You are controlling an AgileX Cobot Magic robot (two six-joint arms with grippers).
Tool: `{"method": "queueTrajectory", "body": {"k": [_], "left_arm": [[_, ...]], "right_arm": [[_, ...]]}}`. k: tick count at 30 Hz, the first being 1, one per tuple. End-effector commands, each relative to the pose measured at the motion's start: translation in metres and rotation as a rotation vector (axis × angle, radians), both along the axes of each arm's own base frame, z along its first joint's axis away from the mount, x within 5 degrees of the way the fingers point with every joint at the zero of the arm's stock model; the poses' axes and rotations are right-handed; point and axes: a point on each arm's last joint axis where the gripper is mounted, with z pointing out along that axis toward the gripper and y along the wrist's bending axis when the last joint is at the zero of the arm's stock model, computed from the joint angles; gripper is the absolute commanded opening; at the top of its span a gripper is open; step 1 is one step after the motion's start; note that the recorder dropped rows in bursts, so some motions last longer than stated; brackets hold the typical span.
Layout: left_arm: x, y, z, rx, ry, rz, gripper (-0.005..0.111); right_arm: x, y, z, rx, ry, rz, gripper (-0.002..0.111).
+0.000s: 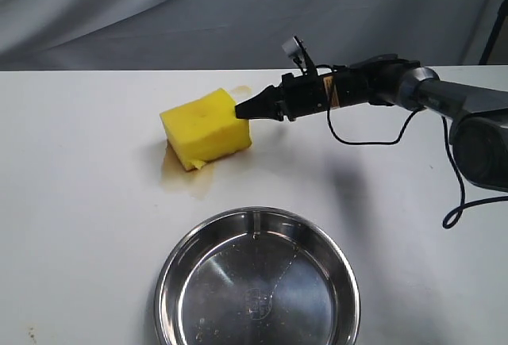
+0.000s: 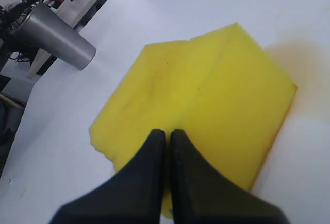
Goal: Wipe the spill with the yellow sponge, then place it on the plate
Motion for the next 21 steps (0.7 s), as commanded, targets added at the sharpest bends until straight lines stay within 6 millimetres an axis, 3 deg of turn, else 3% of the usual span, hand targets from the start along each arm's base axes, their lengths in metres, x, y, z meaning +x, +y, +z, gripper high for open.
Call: {"method": "queueTrajectory", "body": {"k": [1, 8, 11, 16, 21], "left_arm": [[0.0, 0.0, -0.001, -0.009, -0.002, -0.005, 0.0], [0.0, 0.0, -0.001, -0.009, -0.002, -0.005, 0.0], [0.0, 0.0, -0.001, -0.009, -0.002, -0.005, 0.0], [0.0, 0.0, -0.001, -0.009, -0.002, -0.005, 0.0], [0.0, 0.0, -0.001, -0.009, -0.002, -0.005, 0.0]], "right_arm": [[-0.003, 0.004, -0.008, 0.008, 0.055, 0.001, 0.003], [-0.003, 0.004, -0.009, 0.009, 0.07, -0.003, 0.008], [-0.003, 0.004, -0.009, 0.009, 0.074, -0.004, 0.023], [-0.003, 0.005, -0.008, 0.006, 0.01, 0.018, 0.056], [-0.002, 0.004, 0.006, 0.004, -0.141, 0.055, 0.065]]}}
